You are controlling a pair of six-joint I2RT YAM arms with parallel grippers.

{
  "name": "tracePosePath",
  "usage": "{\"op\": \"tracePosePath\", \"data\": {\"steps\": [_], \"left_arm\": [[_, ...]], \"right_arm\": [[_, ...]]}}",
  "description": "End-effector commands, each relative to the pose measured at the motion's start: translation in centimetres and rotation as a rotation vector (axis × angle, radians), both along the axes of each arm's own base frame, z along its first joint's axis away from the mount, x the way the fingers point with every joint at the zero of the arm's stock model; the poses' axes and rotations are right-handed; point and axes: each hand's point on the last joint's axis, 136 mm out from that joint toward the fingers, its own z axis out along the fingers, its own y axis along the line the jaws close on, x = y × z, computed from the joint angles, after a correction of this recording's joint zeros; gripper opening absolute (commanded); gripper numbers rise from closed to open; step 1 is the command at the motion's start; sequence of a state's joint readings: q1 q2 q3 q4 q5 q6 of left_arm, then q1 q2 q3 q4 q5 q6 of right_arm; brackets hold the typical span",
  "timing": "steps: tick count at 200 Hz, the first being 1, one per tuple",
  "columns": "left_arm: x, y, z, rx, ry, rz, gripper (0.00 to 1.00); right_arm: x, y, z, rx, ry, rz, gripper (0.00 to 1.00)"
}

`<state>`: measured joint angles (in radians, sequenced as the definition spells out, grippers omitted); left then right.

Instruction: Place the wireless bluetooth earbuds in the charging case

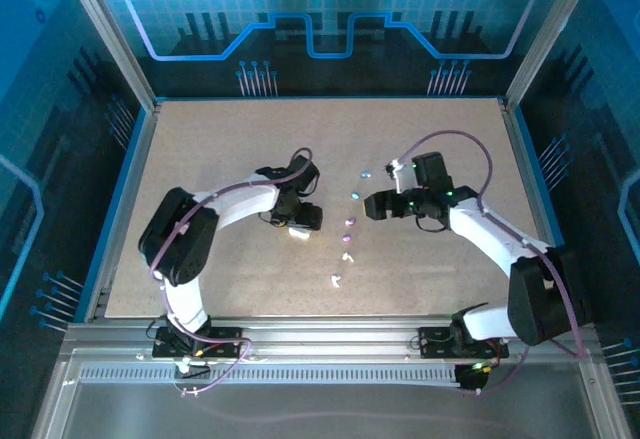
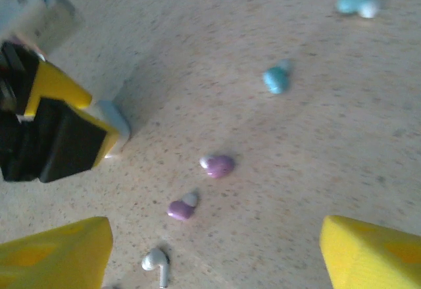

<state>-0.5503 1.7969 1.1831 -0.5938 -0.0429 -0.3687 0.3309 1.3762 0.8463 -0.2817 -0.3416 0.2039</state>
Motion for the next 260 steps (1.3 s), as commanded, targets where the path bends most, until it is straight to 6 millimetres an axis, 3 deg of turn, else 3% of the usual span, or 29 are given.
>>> {"op": "tracePosePath", "data": {"steps": [1,26,29,57,84,126,163,213,260], "left_arm": [[1.8,0.3,4.1,-0.176,-0.115,0.113,0.78],[2.4,2.6,6.7,-0.268,-0.219,0.218,0.78],[2.4,3.1,6.7,-0.272,-0.226,0.233,0.78],[2.4,6.4,8.3,-0.324,-0.310,0.343,0.78],[1.8,9.4,9.9,-0.288,-0.403,0.403,0.80],[0.6,12.5,11.4,-0.252,-0.505,0.461,0.86],[0.0,13.5,11.8,-0.247,-0.541,0.475,0.88],[0.2,13.3,11.6,-0.258,-0.535,0.464,0.89],[0.5,13.1,11.4,-0.261,-0.521,0.459,0.89]], "right_arm": [[0.4,2.8,1.0,-0.032,-0.148,0.172,0.79],[-1.1,6.5,0.2,-0.054,-0.255,0.403,0.74],[-0.8,7.2,1.0,-0.053,-0.290,0.428,0.73],[-1.3,11.2,-0.6,-0.126,-0.401,0.598,0.77],[-1.0,14.2,-2.2,-0.133,-0.445,0.648,0.87],[-1.0,18.1,-4.9,-0.115,-0.466,0.744,0.88],[0.0,19.2,-7.1,-0.152,-0.514,0.761,0.88],[0.1,19.3,-9.6,-0.192,-0.474,0.782,0.79],[-0.6,18.5,-11.1,-0.227,-0.429,0.800,0.62]]}}
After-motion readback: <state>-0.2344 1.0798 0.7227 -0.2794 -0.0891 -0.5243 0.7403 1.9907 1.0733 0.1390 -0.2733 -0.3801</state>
